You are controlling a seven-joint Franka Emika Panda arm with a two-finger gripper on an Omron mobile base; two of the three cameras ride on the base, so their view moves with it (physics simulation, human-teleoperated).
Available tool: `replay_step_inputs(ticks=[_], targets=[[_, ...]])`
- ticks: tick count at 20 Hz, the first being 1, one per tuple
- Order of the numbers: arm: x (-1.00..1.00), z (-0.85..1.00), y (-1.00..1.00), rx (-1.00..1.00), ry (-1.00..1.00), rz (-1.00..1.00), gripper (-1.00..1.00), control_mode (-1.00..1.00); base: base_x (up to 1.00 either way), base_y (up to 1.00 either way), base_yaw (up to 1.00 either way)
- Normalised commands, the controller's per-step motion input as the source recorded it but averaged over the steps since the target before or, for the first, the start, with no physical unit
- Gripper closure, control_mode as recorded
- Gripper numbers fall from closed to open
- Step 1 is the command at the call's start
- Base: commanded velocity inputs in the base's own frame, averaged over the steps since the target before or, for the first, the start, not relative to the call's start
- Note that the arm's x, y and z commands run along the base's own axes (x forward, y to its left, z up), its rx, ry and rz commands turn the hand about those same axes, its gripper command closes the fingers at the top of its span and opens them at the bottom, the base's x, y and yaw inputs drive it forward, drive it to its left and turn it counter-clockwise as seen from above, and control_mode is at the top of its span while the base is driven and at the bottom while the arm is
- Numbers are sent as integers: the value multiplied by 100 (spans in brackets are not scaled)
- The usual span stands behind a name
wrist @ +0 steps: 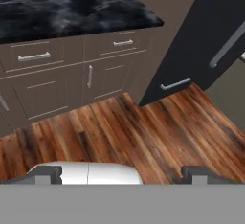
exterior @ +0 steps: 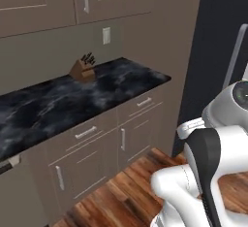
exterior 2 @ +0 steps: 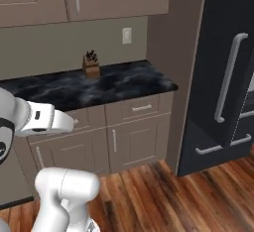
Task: Pick the mango and orange from the fridge and place them inside the tupperware on the counter.
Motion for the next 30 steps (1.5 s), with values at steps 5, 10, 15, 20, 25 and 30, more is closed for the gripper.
replay_step_inputs(ticks=[5, 10, 15, 20, 25, 30], targets=[[0, 0, 0, 0, 0, 0, -100, 100, 60, -100, 27], [0, 0, 0, 0, 0, 0, -100, 100, 50, -100, 31], [0, 0, 0, 0, 0, 0, -100, 100, 12, -100, 48], [0, 0, 0, 0, 0, 0, -100, 100, -3, -98, 56], [0, 0, 0, 0, 0, 0, -100, 100, -50, -77, 49], [0, 0, 0, 0, 0, 0, -100, 100, -65, -42, 63]])
